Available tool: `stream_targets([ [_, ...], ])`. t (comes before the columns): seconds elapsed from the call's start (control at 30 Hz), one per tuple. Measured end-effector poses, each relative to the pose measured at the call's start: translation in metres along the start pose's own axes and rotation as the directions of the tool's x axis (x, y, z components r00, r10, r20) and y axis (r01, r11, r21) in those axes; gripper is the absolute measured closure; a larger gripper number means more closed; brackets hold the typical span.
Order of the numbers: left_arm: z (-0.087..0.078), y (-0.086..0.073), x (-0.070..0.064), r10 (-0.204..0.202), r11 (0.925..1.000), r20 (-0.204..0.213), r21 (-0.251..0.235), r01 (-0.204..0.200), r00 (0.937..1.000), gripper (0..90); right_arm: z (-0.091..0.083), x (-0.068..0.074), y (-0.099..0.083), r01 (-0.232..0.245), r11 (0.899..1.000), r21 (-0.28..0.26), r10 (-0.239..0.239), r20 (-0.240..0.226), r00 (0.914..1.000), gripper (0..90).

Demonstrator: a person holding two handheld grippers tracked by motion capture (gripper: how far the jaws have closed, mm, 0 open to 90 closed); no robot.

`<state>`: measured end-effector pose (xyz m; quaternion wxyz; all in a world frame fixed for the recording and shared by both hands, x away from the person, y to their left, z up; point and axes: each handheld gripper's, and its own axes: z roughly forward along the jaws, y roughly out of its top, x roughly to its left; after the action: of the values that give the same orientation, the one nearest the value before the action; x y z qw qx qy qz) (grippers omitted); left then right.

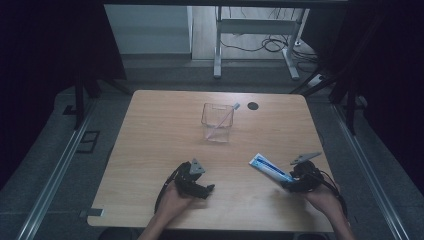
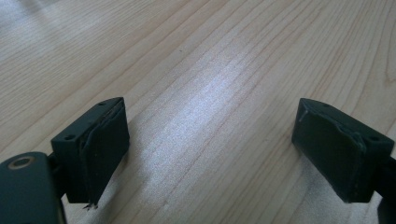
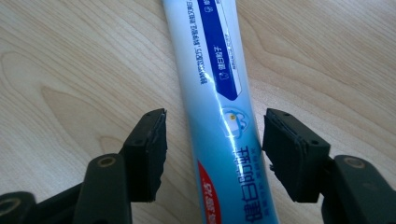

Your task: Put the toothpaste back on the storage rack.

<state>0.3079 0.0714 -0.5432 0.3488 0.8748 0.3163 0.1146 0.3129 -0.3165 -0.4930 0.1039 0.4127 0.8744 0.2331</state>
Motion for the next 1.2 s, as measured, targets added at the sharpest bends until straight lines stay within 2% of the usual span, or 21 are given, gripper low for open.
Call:
stream_targets([
  [0.13,0.0,0.0,0.0,0.0,1.0,0.0,0.0,0.0,1.0,11.1,0.004,-0.003,0.005,0.008,0.999,0.033,-0.008,0.002,1.0,41.8],
  [0.3,0.0,0.0,0.0,0.001,1.0,0.0,0.0,-0.001,1.0,11.1,0.009,-0.004,0.014,0.04,0.996,0.073,-0.041,0.004,0.9992,43.8],
  [0.43,0.0,0.0,0.0,0.0,1.0,0.0,0.001,0.0,1.0,11.1,0.013,-0.005,0.023,0.076,0.99,0.119,-0.076,0.001,0.9971,45.5],
  [0.63,0.0,0.0,0.0,0.0,1.0,0.0,0.001,0.0,1.0,11.1,0.018,-0.003,0.033,0.089,0.982,0.165,-0.088,-0.017,0.996,46.7],
  [0.83,0.0,0.0,0.0,0.0,1.0,0.0,0.003,0.0,1.0,11.1,0.026,-0.002,0.043,0.109,0.968,0.226,-0.105,-0.03,0.994,46.9],
  [1.2,0.0,0.0,0.0,0.0,1.0,0.0,0.003,0.0,1.0,11.1,0.035,-0.001,0.056,0.13,0.945,0.301,-0.122,-0.045,0.9914,50.8],
])
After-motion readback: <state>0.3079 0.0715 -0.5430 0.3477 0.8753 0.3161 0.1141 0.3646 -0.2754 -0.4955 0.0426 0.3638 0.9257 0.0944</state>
